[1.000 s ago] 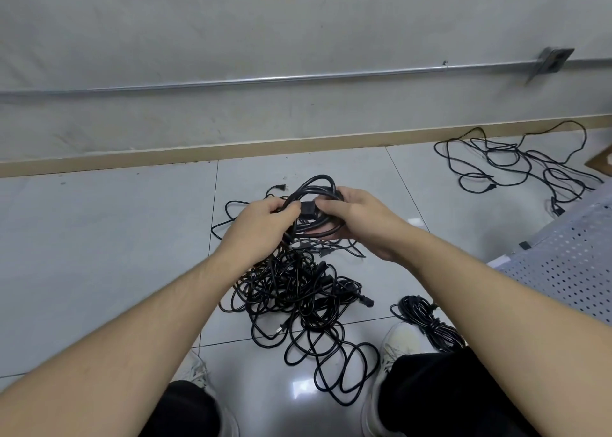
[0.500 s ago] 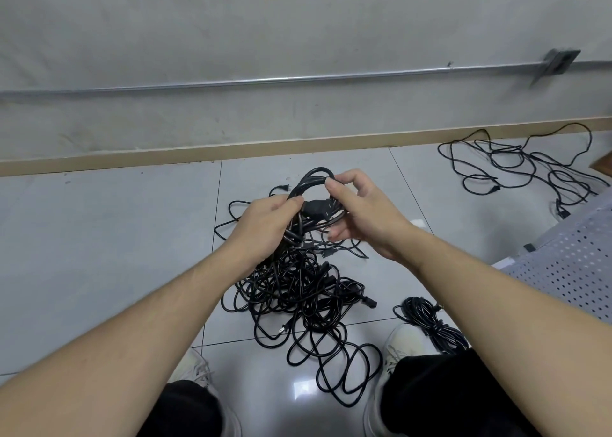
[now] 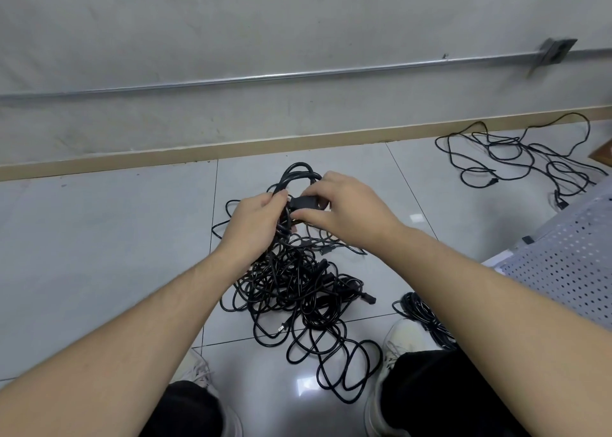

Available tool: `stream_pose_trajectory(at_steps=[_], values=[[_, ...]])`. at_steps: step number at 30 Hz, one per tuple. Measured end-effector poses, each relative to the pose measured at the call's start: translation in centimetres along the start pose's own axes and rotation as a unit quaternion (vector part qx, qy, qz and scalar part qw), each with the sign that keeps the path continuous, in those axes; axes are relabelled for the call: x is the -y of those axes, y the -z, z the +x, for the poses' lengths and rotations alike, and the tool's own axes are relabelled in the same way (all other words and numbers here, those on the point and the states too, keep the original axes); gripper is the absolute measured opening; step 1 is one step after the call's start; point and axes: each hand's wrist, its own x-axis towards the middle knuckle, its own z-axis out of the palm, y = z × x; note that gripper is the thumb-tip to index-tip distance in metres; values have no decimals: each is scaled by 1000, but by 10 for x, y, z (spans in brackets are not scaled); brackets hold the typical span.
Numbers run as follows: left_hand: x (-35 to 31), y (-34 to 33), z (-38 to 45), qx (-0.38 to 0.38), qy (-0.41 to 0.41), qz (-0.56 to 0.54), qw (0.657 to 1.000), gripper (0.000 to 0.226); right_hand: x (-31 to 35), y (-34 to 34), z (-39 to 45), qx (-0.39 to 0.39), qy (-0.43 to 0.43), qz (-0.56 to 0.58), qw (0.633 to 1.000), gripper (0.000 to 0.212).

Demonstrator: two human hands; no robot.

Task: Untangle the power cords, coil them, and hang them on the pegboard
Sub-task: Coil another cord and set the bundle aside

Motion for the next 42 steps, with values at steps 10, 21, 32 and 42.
stream_pose_trajectory(at_steps=[10,21,32,42], values=[[0,-10,7,-61,91,-124,986,35,26,0,-12,-28,-79,-6,996,33],[10,-10,2,150,250,-221,931,42,6,-4,-6,243,-180,106,947,7],[7,-13,1,161,228,-212,937,45,-2,0,-13,279,-120,117,945,11],[-4,-6,1,171,275,-256,911,70,5,-10,-12,195,-83,217,953,27]])
